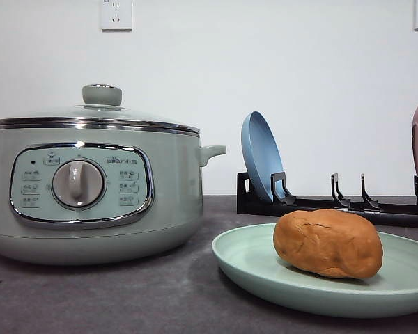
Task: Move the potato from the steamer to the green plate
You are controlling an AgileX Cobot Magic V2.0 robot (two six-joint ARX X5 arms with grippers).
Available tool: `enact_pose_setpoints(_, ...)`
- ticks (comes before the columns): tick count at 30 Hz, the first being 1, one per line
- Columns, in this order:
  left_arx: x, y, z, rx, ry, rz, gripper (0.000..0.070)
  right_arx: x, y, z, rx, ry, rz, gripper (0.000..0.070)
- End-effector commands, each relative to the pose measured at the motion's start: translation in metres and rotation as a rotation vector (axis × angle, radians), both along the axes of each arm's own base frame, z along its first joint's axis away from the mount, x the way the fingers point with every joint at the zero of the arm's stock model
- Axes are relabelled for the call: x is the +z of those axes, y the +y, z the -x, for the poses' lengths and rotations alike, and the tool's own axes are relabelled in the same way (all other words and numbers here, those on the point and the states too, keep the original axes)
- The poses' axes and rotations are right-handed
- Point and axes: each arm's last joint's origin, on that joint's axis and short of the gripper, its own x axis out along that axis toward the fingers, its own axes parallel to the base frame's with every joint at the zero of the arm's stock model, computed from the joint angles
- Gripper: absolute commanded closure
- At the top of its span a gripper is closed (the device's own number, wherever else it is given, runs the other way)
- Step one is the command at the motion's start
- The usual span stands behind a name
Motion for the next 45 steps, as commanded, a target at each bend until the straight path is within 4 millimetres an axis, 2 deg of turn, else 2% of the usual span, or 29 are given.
enact_pose_setpoints(1, -0.0069, 0.0000, -0.0006, 0.002, 0.025, 0.004, 0.0685, -0.0011, -0.0002, -0.0002, -0.004, -0.002, -0.012, 0.0700)
enact_pose_setpoints(45, -0.0069, 0.0000, -0.0006, 0.002, 0.025, 0.004, 0.0685, -0.0011, -0.0001, -0.0002, -0.004, -0.002, -0.012, 0.0700)
